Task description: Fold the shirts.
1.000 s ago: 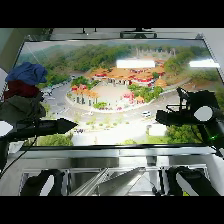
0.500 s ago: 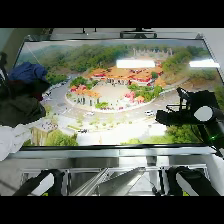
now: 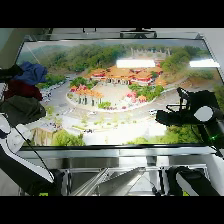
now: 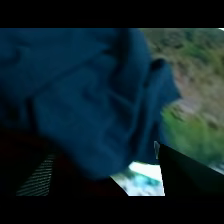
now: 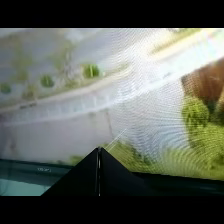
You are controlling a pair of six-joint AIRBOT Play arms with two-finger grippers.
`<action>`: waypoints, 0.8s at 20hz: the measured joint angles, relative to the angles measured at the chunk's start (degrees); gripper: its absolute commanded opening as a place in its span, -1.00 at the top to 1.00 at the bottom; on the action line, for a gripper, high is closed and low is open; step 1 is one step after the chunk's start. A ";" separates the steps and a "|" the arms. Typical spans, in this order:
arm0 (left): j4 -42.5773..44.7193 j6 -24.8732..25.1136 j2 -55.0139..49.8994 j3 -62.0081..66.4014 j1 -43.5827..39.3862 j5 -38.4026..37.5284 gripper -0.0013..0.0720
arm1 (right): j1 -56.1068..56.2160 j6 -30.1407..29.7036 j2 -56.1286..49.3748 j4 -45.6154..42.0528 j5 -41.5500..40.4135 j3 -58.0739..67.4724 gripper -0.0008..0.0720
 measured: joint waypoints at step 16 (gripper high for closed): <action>0.46 4.76 -6.73 2.01 -2.29 15.76 0.88 | 0.00 0.00 0.00 0.00 -0.02 0.00 0.93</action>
